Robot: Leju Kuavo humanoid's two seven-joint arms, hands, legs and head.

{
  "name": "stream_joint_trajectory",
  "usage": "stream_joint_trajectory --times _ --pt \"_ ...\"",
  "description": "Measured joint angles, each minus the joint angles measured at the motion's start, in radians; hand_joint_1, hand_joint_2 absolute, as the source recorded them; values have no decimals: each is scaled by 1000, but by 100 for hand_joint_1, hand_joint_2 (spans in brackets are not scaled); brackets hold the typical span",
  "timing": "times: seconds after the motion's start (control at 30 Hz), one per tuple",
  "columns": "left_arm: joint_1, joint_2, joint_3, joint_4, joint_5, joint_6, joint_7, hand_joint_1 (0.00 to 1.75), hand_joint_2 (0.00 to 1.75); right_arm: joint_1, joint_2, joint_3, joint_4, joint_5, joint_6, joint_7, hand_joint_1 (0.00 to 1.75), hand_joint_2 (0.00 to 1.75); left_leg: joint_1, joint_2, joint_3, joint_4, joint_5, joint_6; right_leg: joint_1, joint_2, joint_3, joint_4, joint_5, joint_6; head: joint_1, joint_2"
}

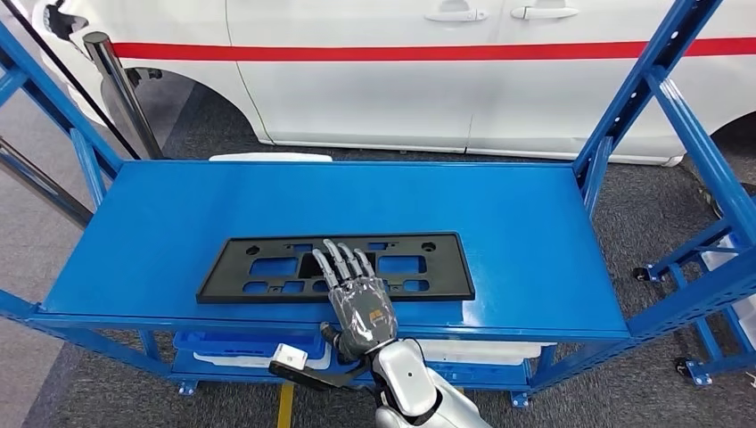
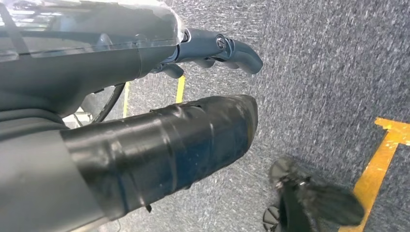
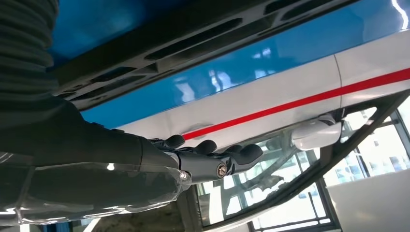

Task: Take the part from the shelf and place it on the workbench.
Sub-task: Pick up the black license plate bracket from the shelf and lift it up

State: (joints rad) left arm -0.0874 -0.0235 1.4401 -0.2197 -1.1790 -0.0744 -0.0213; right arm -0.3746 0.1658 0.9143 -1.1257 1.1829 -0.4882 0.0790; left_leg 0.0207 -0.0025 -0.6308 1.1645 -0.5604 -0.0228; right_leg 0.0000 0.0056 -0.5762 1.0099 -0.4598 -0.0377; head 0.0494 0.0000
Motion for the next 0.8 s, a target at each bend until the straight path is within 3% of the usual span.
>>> stream_joint_trajectory --times 0.07,0.1,0.13,0.17,0.23,0.27,0.4,0.47,0.53,0.57,0.6,0.63,0.73,0.8 --pt "2 2 0 0 0 1 0 0 0 -2 -4 0 5 6 3 9 0 175 0 0 -55 112 -36 -3 3 -1 0 2 -2 -3 0 0" --pt "3 2 0 0 0 1 0 0 0 -2 -5 0 8 8 2 12 0 175 0 0 -61 120 -25 -3 5 0 1 3 -3 -4 0 0" --pt "4 2 0 0 0 1 0 0 0 -3 -6 0 10 14 1 17 0 175 0 0 -48 88 3 -1 6 1 2 6 -5 -4 0 0" --pt "5 3 0 0 0 2 0 0 0 -3 -7 0 11 27 -3 27 0 175 0 0 -19 24 42 2 7 2 3 9 -8 -4 0 0" --pt "3 4 0 0 1 3 1 0 0 -4 -7 -1 12 74 -17 62 0 175 -4 -1 39 -99 89 11 10 4 3 15 -13 1 0 0" --pt "2 4 0 0 1 4 2 0 0 -5 -7 -2 12 101 -25 80 0 175 -7 -1 54 -132 96 15 11 4 1 17 -15 5 0 0" --pt "2 4 0 0 3 8 6 0 0 -5 -7 -11 13 160 -33 115 0 175 -6 0 60 -152 99 33 13 4 -4 23 -22 21 0 0" --pt "2 3 0 0 6 9 7 0 0 -8 -9 -24 13 159 -20 117 0 175 0 2 65 -161 103 44 12 3 -32 91 -65 32 1 0" --pt "2 3 1 0 10 10 7 0 0 -10 -13 -34 14 152 -3 118 0 175 -1 2 65 -161 103 49 6 1 -95 224 -127 40 1 0" --pt "2 3 1 0 12 11 7 0 0 -10 -16 -39 15 150 2 119 0 175 -1 2 64 -160 102 50 4 1 -122 279 -144 42 1 0" --pt "2 3 1 0 13 12 7 0 0 -10 -19 -44 16 148 6 121 0 175 -2 2 65 -160 102 50 1 1 -136 302 -141 44 1 0" --pt "3 3 2 0 13 12 7 0 0 -10 -22 -49 16 147 8 123 0 175 -1 2 66 -159 100 50 -2 0 -129 284 -119 44 2 0" --pt "3 3 2 0 17 13 6 0 0 -15 -26 -61 17 142 20 126 0 175 -3 0 71 -154 94 43 -3 -1 -41 90 -23 39 1 0" --pt "3 3 3 0 20 14 5 0 0 -19 -28 -67 17 135 35 127 0 175 -7 -1 68 -151 91 34 0 0 -12 24 -9 34 1 0"
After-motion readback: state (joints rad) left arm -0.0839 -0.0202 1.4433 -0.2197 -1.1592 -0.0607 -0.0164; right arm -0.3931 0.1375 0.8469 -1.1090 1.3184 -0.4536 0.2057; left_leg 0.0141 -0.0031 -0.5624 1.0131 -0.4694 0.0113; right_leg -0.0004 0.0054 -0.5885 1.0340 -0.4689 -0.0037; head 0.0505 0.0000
